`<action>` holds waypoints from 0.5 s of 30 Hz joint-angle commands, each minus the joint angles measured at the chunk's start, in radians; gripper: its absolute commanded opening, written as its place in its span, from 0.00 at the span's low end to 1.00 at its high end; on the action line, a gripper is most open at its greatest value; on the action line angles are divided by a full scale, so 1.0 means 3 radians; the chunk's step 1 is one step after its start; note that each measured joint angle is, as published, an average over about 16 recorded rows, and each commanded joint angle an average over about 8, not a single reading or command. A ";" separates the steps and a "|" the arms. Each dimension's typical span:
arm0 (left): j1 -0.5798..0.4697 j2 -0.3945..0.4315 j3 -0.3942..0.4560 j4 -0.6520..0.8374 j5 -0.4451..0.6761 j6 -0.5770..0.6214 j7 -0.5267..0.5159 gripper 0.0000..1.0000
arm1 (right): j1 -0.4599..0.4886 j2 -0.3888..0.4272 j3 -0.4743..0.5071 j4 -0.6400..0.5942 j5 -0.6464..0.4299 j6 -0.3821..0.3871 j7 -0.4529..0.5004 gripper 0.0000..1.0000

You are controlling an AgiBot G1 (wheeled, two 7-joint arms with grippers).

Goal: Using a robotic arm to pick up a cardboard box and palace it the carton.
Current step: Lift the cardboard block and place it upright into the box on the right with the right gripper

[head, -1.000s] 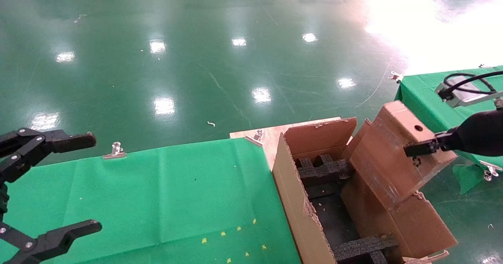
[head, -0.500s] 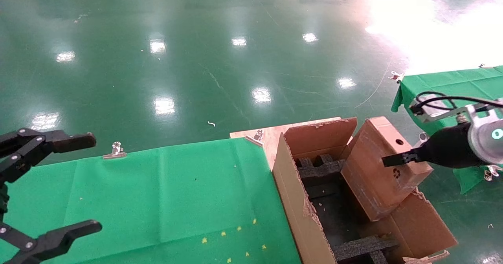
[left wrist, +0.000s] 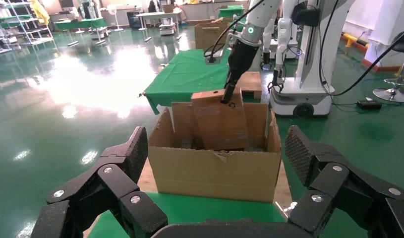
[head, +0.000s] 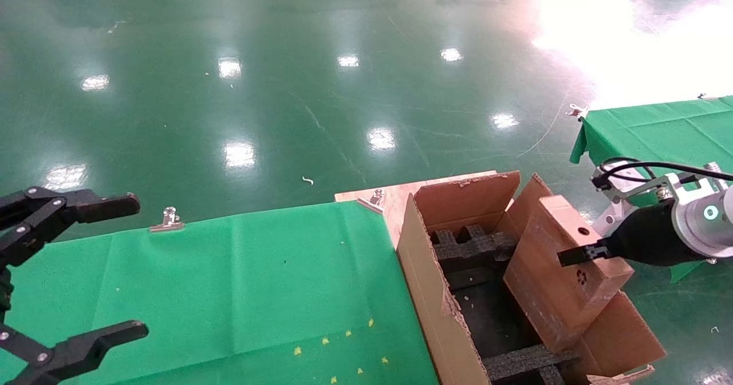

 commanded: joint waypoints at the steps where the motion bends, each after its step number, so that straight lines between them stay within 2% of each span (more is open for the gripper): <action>1: 0.0000 0.0000 0.0000 0.0000 0.0000 0.0000 0.0000 1.00 | 0.0011 -0.0010 0.0002 -0.0004 0.0038 -0.0057 0.0022 0.00; 15: 0.0000 0.0000 0.0001 0.0000 -0.0001 0.0000 0.0001 1.00 | -0.0054 -0.0033 -0.0049 -0.0005 -0.0234 0.0060 0.0280 0.00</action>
